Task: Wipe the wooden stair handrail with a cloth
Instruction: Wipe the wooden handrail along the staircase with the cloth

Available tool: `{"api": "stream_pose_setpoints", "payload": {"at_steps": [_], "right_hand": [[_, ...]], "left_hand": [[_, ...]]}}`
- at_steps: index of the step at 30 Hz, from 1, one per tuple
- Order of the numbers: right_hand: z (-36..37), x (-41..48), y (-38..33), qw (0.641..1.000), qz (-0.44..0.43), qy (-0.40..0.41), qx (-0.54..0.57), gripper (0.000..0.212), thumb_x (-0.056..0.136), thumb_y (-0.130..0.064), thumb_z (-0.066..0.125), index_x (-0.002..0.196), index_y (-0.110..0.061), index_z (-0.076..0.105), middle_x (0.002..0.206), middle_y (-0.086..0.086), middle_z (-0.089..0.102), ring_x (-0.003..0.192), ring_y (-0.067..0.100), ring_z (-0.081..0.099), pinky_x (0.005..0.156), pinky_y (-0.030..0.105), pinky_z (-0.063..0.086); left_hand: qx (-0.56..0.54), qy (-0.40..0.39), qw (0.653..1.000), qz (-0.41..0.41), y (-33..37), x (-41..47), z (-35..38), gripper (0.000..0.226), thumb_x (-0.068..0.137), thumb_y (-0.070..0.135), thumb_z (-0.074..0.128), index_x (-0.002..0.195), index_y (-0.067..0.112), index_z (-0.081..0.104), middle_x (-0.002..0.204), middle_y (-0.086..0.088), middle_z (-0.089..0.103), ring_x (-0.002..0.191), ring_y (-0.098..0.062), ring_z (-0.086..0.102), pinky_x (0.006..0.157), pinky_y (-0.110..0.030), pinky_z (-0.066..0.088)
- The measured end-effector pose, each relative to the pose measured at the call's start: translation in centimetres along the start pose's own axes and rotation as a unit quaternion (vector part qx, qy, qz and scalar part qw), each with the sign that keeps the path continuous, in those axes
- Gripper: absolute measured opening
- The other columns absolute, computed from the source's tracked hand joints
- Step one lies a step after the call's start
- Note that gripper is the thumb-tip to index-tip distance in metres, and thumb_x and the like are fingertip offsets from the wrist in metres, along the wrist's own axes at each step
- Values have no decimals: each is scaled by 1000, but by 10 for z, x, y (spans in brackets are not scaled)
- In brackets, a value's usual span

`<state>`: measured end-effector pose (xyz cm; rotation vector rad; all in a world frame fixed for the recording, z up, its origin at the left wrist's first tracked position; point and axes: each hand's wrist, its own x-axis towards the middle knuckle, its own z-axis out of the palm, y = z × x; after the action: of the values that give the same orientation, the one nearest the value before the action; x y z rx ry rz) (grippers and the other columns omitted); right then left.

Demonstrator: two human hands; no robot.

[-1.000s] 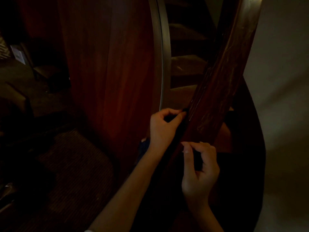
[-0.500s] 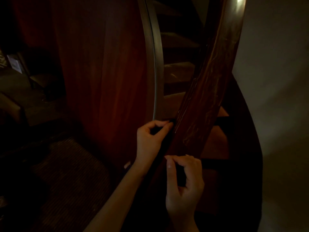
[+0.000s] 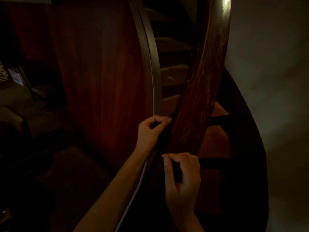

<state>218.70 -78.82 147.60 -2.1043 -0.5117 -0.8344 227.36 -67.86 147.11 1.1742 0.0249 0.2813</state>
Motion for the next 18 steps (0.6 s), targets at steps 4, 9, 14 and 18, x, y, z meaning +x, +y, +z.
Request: {"api": "stream_pose_setpoints", "payload": {"at_steps": [4,9,14,18], "right_hand": [[-2,2,-3,998,-22,-35,-39,15,93,-25,55,92,-19,68,91,-16,61,87,4,56,81,24,38],[1,8,-2,995,-29,-44,-83,17,90,-30,58,89,-19,71,86,-9,62,83,14,57,79,31,37],[2,5,3,991,-50,-31,-118,13,88,-28,62,88,-19,72,85,-7,61,83,14,55,79,27,33],[3,4,3,992,-47,-31,-115,12,88,-27,64,89,-19,73,85,-6,62,83,16,58,80,27,34]], "left_hand": [[-13,4,1000,-23,-7,-21,-12,6,88,7,65,85,6,69,83,4,72,76,-6,67,66,-16,51],[22,3,1000,8,11,9,5,8,90,10,67,82,10,70,78,4,70,74,-8,67,66,-18,51],[-6,33,999,17,35,56,37,11,89,12,68,80,6,67,93,-16,70,87,-28,67,80,-37,56],[-4,22,999,26,34,53,33,8,91,10,66,83,7,68,90,-9,69,81,-15,67,72,-24,53]]}}
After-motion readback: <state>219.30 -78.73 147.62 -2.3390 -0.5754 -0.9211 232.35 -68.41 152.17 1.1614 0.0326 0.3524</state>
